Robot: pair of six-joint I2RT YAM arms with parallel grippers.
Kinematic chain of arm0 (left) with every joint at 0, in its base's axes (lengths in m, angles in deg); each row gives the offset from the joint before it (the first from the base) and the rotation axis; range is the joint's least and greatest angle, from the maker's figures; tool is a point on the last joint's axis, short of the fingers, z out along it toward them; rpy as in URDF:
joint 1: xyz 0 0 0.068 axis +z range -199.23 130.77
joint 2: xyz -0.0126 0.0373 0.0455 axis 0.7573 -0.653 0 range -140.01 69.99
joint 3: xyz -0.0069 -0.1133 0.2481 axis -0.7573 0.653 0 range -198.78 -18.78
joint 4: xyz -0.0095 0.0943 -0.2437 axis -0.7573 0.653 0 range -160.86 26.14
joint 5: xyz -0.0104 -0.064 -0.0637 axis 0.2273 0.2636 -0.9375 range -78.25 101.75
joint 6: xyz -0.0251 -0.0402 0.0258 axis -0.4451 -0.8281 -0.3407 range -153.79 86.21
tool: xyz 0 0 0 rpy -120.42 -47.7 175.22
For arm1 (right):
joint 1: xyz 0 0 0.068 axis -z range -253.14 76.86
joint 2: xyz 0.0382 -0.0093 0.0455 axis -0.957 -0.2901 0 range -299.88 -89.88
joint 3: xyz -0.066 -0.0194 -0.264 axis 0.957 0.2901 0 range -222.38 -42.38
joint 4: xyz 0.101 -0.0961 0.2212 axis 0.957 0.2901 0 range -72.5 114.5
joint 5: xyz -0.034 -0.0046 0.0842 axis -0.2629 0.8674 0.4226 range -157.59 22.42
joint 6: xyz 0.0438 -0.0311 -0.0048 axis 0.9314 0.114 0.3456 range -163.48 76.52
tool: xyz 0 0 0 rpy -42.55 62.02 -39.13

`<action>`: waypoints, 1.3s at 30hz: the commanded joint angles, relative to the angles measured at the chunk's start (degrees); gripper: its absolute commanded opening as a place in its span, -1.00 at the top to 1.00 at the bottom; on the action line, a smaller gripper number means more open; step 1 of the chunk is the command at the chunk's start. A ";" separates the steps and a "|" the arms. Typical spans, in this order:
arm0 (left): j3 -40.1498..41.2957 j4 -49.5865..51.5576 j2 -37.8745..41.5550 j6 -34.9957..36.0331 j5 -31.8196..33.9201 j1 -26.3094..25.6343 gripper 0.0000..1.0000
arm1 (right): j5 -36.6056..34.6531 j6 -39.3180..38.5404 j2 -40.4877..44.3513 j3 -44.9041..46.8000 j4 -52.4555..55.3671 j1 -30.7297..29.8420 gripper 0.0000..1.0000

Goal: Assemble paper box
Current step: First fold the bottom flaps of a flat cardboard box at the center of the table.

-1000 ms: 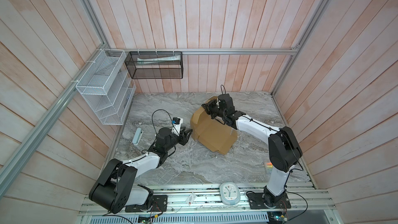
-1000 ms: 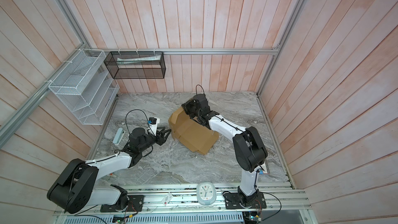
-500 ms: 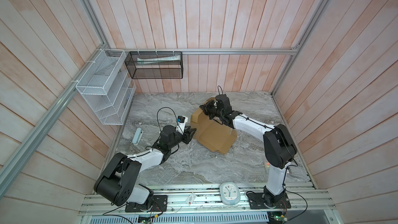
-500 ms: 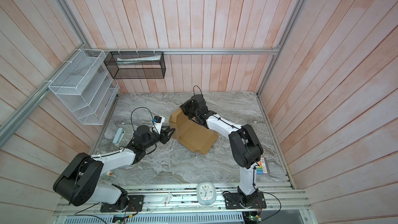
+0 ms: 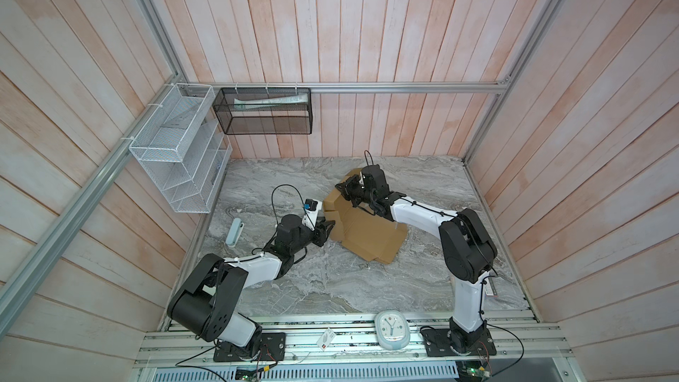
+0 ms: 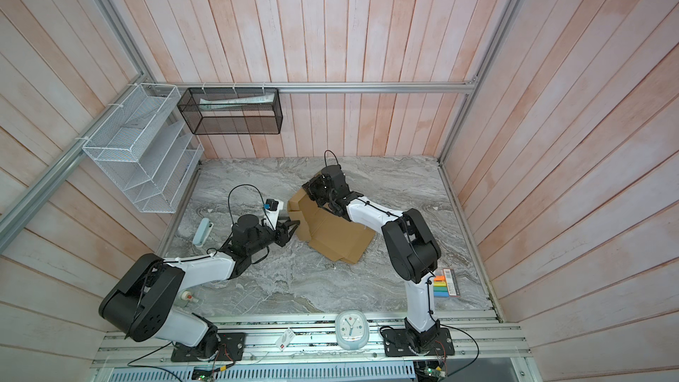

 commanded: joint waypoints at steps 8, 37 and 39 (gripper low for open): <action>0.04 -1.90 -0.07 -1.23 1.57 -1.00 0.08 | 1.77 -1.23 -2.87 -5.68 -1.90 -1.69 1.00; 1.89 1.05 1.57 -4.07 12.13 -2.28 0.04 | 2.84 -3.16 -0.85 5.19 -13.95 -1.85 1.00; 2.03 0.53 1.36 -5.13 13.33 -3.05 0.04 | 2.59 -3.16 -0.81 5.18 -13.95 -2.00 1.00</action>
